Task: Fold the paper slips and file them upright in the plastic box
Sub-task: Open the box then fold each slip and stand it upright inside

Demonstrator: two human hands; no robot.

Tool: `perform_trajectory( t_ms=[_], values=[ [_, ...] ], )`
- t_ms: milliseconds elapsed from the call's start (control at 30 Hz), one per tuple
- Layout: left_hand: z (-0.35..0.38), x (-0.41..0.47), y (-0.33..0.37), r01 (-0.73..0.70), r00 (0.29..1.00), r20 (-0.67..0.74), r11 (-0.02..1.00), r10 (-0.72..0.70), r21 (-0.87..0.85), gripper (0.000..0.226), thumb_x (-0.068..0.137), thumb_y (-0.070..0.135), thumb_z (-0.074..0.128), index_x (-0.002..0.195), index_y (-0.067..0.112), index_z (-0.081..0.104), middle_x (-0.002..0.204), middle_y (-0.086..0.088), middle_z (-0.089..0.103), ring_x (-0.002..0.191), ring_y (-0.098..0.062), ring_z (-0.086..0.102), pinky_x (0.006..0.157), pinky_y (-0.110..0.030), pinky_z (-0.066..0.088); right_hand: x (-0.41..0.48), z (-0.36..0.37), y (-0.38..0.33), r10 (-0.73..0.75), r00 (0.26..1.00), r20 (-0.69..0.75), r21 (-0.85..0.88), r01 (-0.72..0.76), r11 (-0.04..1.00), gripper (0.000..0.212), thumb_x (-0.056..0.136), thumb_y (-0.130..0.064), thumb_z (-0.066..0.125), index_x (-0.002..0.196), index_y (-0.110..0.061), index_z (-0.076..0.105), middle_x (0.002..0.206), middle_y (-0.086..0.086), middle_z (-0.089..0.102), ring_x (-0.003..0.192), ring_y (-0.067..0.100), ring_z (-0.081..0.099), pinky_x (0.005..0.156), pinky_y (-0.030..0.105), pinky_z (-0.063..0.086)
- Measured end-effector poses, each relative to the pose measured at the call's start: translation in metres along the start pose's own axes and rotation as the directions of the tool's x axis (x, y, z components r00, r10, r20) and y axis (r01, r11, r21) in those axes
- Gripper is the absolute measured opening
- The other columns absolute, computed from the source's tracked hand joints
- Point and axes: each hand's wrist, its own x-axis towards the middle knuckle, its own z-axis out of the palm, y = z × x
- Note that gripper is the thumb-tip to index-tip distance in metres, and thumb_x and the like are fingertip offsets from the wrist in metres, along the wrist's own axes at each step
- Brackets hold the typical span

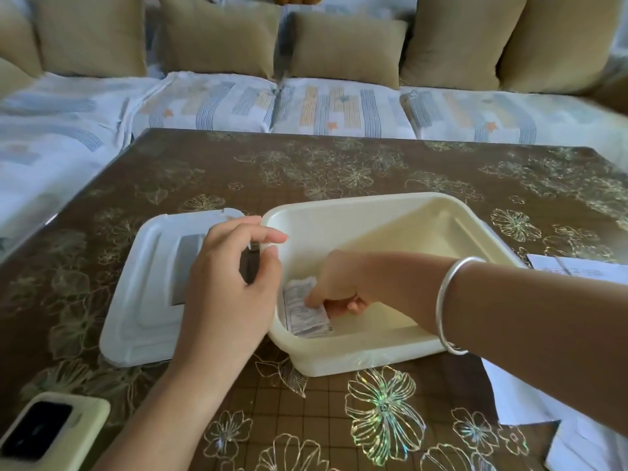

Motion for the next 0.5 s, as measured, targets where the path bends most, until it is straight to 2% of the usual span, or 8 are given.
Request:
perform_trajectory(
  t_ms=[67,100,167,300,367,500],
  values=[
    [-0.0003,0.0001,0.0002,0.0,1.0,0.0,1.0,0.0,-0.015,0.019,0.092,0.019,0.054,0.097,0.031,0.067,0.118,0.022,0.054,0.113,0.021,0.042,0.087,0.005,0.028,-0.0011,0.0016,0.0,-0.039,0.997,-0.06,-0.03,0.037,0.999,0.021,0.093,-0.021,0.063,0.088,-0.001,0.061,0.069,0.01,0.061,0.053,0.021,0.056,0.052,0.027,0.051],
    [-0.0003,0.0001,0.0004,0.0,1.0,0.002,1.0,0.0,-0.021,0.019,0.091,0.02,0.053,0.096,0.032,0.067,0.117,0.021,0.055,0.112,0.021,0.042,0.086,0.005,0.028,-0.0023,0.0023,-0.0004,-0.046,0.996,-0.071,-0.038,0.044,0.998,0.024,0.091,-0.021,0.065,0.093,0.003,0.062,0.078,0.013,0.067,0.063,0.025,0.065,0.062,0.031,0.058],
    [-0.0003,0.0004,0.0009,-0.003,1.0,0.003,1.0,0.003,-0.024,0.019,0.092,0.019,0.054,0.096,0.032,0.067,0.116,0.021,0.055,0.111,0.021,0.042,0.086,0.005,0.028,-0.0019,0.0028,-0.0001,-0.042,0.996,-0.079,-0.01,0.041,0.999,0.03,0.088,-0.018,0.069,0.101,0.008,0.062,0.092,0.02,0.071,0.082,0.03,0.072,0.075,0.039,0.06],
    [-0.0006,0.0006,0.0021,-0.005,1.0,0.004,1.0,0.006,-0.02,0.02,0.092,0.017,0.055,0.095,0.033,0.067,0.115,0.021,0.055,0.11,0.023,0.042,0.086,0.006,0.027,-0.0007,0.0013,-0.001,-0.052,0.996,-0.071,0.085,0.058,0.995,0.033,0.086,-0.011,0.071,0.107,0.011,0.059,0.098,0.022,0.071,0.089,0.031,0.072,0.08,0.041,0.059],
    [-0.001,0.0008,0.0026,-0.005,1.0,0.01,1.0,0.005,-0.012,0.02,0.09,0.02,0.053,0.095,0.033,0.067,0.116,0.02,0.055,0.11,0.021,0.043,0.084,0.006,0.028,-0.0018,0.0015,-0.001,-0.054,0.996,-0.069,0.112,0.061,0.992,0.033,0.086,-0.01,0.07,0.108,0.012,0.059,0.099,0.022,0.071,0.089,0.03,0.072,0.08,0.04,0.058],
    [-0.0014,0.0005,0.0026,0.004,1.0,0.017,1.0,-0.004,-0.011,0.02,0.09,0.02,0.052,0.095,0.034,0.067,0.115,0.02,0.056,0.11,0.021,0.043,0.083,0.006,0.029,-0.0042,0.0022,0.0005,-0.055,0.994,-0.091,0.14,0.068,0.988,0.03,0.084,-0.01,0.073,0.104,0.01,0.062,0.094,0.02,0.072,0.066,0.024,0.068,0.075,0.038,0.06]
  ],
)
